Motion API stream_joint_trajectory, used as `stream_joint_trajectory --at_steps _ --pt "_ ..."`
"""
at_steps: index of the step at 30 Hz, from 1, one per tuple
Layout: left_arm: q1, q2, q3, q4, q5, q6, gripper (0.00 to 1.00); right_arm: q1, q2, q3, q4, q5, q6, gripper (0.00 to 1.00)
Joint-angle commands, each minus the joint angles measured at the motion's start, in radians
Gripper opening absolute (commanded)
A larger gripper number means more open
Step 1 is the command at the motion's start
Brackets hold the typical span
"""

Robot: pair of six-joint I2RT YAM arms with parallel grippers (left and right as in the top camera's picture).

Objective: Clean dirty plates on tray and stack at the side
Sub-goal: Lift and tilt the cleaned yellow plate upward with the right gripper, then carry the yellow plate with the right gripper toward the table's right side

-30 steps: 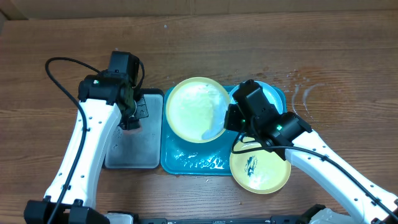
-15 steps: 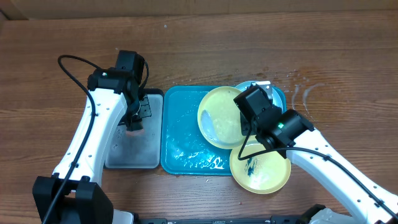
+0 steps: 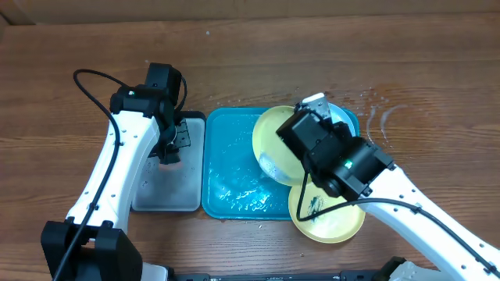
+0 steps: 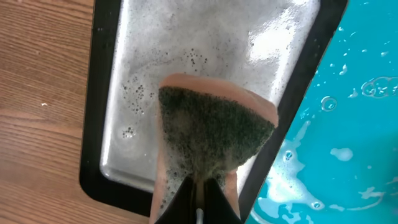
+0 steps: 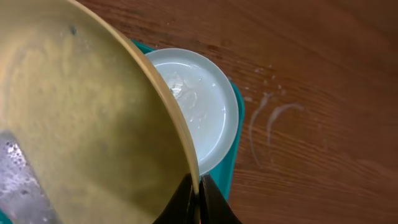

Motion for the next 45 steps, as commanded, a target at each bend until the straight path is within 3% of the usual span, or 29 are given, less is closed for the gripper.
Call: stream_joint_trajectory --at_steps 1,10,19,25,32,45 --pt "0.007 0.002 -0.006 0.006 0.019 0.008 0.04 0.04 0.019 0.032 -0.008 0.126 -0.031 0.04" --pt "0.007 0.002 -0.006 0.006 0.018 0.008 0.04 0.156 0.112 0.032 0.004 0.36 -0.077 0.04" --pt "0.007 0.002 -0.006 0.007 0.018 0.008 0.04 0.369 0.135 0.032 0.008 0.792 -0.14 0.04" --pt "0.007 0.002 -0.006 0.007 0.017 0.008 0.05 0.488 0.135 0.032 0.069 0.961 -0.276 0.04" --pt "0.007 0.002 -0.006 0.01 0.017 0.008 0.04 0.541 0.135 0.032 0.207 0.975 -0.479 0.04" --pt "0.007 0.002 -0.006 0.011 0.014 0.008 0.04 0.541 0.135 0.032 0.227 0.976 -0.516 0.04"
